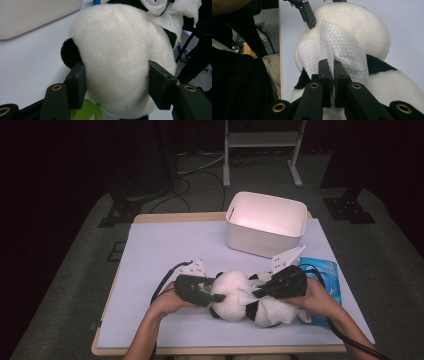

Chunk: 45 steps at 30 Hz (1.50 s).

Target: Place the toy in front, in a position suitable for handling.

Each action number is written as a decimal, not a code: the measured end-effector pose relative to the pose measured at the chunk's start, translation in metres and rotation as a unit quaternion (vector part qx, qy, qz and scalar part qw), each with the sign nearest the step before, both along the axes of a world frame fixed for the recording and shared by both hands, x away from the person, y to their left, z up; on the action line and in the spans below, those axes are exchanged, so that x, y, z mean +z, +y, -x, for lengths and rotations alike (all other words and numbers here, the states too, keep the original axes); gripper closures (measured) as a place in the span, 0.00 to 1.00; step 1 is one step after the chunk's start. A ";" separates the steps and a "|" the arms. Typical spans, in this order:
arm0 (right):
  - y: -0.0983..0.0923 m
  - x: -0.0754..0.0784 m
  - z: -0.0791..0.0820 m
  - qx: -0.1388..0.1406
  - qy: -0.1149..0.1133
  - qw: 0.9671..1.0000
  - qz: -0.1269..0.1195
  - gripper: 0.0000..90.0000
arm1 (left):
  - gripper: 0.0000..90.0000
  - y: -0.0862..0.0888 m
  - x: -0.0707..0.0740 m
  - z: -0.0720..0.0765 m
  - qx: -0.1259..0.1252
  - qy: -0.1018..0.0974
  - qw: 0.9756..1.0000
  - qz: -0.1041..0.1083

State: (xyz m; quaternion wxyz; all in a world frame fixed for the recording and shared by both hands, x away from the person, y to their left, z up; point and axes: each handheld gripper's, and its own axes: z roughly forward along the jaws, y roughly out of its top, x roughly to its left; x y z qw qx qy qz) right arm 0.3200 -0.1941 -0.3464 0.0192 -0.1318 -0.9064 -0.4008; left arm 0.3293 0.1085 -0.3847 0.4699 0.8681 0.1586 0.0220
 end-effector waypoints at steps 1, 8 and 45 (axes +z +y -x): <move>0.000 0.001 -0.001 0.000 0.000 1.000 -0.004 0.96 | 0.44 0.001 0.002 0.000 0.001 -0.006 1.000 -0.002; -0.003 0.009 -0.009 -0.014 -0.001 1.000 -0.015 0.96 | 0.46 0.002 0.004 0.003 -0.002 -0.017 1.000 -0.009; 0.001 0.007 -0.003 0.002 -0.011 1.000 -0.011 0.96 | 0.38 0.003 0.001 -0.001 0.003 -0.015 1.000 -0.002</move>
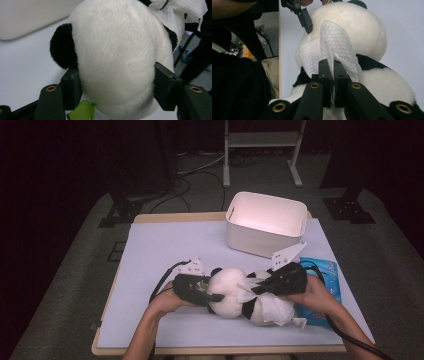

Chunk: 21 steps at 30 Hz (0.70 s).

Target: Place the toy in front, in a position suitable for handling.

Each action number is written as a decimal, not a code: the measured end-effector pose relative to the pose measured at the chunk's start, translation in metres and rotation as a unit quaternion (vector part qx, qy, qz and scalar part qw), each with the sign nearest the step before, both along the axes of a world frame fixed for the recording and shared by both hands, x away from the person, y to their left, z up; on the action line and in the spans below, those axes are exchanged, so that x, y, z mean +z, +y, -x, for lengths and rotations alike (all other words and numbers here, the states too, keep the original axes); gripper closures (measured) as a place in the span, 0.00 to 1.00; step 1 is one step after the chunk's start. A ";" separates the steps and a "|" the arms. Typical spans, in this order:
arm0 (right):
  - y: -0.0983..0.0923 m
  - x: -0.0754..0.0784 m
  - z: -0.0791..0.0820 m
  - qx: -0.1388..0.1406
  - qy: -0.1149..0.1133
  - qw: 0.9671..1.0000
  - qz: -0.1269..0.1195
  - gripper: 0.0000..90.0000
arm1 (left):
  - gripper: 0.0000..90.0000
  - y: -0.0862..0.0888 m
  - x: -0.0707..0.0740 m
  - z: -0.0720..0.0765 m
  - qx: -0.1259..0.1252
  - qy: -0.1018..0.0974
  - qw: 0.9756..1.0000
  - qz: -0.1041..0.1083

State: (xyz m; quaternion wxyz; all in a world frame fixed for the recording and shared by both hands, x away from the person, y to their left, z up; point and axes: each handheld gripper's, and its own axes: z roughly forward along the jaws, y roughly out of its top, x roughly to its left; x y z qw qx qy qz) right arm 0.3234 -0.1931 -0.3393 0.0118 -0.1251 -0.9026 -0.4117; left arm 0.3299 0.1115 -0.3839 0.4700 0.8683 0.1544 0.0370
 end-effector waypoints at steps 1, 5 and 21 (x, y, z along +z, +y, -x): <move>0.001 0.001 -0.001 -0.003 -0.002 1.000 -0.003 0.96 | 0.38 0.000 0.003 0.001 0.003 -0.010 1.000 -0.003; 0.007 0.007 -0.006 -0.009 -0.010 1.000 -0.005 0.96 | 0.39 0.000 0.009 0.004 0.015 -0.041 0.999 -0.011; -0.045 0.009 -0.008 -0.064 0.004 0.998 -0.018 0.96 | 0.39 0.005 0.005 0.006 0.003 -0.045 0.999 -0.015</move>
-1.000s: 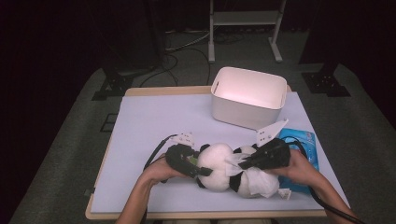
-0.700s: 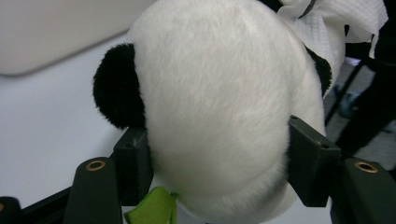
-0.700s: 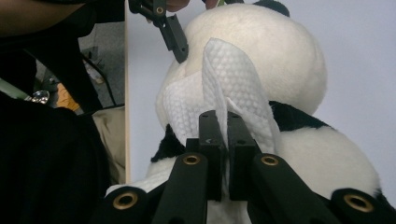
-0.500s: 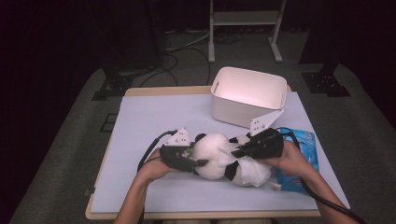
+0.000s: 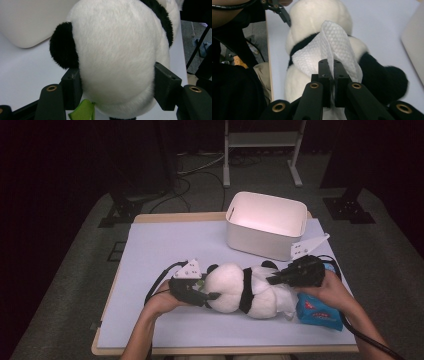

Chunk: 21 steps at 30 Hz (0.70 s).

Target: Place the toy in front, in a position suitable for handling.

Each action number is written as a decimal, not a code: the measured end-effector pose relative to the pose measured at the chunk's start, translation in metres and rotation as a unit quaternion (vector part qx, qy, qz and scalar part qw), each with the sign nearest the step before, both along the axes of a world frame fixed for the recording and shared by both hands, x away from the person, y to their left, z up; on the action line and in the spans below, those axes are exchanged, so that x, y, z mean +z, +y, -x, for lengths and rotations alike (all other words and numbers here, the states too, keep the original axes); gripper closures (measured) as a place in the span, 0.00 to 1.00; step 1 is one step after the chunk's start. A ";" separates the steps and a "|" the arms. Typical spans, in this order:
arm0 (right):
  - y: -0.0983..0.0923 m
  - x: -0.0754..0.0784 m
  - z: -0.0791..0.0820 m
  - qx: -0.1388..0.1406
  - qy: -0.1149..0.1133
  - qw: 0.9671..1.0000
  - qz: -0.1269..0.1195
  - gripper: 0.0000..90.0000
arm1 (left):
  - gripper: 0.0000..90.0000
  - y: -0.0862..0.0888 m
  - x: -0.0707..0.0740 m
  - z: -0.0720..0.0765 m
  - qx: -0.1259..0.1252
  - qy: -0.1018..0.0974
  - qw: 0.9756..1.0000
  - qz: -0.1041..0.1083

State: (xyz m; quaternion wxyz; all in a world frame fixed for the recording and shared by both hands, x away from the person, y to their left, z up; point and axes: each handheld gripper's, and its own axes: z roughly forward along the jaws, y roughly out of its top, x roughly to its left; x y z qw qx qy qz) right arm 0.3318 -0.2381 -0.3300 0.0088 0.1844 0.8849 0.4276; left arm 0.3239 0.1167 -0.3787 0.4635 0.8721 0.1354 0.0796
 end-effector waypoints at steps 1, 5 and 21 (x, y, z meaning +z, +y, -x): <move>-0.004 0.000 -0.001 -0.004 0.000 1.000 -0.001 0.96 | 0.39 -0.001 0.000 0.001 0.000 0.001 1.000 -0.001; -0.005 0.000 -0.002 -0.009 0.004 1.000 -0.001 0.96 | 0.39 -0.003 0.001 0.002 -0.001 0.000 1.000 -0.002; 0.028 -0.001 -0.005 0.027 0.009 1.000 0.001 0.96 | 0.37 0.002 -0.005 0.001 -0.003 0.030 0.999 -0.010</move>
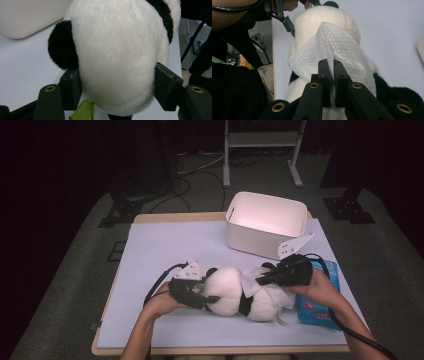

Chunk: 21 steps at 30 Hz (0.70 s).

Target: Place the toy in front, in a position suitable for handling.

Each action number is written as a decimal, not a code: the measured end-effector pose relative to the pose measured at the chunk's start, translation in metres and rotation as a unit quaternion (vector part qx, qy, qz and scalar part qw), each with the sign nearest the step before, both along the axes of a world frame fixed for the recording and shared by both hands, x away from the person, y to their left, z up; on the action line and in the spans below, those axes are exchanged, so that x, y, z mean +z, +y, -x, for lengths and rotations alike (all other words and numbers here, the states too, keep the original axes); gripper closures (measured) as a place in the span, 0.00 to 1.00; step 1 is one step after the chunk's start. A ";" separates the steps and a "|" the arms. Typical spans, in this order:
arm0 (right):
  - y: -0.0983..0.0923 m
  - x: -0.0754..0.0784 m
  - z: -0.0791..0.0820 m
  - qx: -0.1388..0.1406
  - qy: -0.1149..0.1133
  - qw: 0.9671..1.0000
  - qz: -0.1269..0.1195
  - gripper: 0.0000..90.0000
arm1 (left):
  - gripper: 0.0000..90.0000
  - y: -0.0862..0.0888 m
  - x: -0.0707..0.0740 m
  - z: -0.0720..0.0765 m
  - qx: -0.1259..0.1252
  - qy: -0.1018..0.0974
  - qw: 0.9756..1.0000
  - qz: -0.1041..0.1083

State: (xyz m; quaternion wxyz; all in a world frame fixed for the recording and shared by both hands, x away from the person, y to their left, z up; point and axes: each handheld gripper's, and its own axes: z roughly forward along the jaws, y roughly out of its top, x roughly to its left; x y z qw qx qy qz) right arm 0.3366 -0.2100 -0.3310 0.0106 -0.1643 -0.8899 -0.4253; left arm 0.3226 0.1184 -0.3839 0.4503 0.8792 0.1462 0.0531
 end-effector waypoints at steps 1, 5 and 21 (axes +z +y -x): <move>-0.003 -0.001 0.001 -0.001 0.001 1.000 -0.001 0.96 | 0.37 0.000 0.000 0.000 -0.001 0.004 1.000 0.001; -0.011 -0.010 0.006 0.002 0.008 1.000 -0.008 0.96 | 0.33 0.000 -0.001 -0.001 -0.011 0.017 1.000 0.000; -0.010 -0.017 0.018 0.038 0.007 0.999 0.011 0.96 | 0.09 -0.007 -0.005 -0.017 -0.003 0.119 0.992 0.041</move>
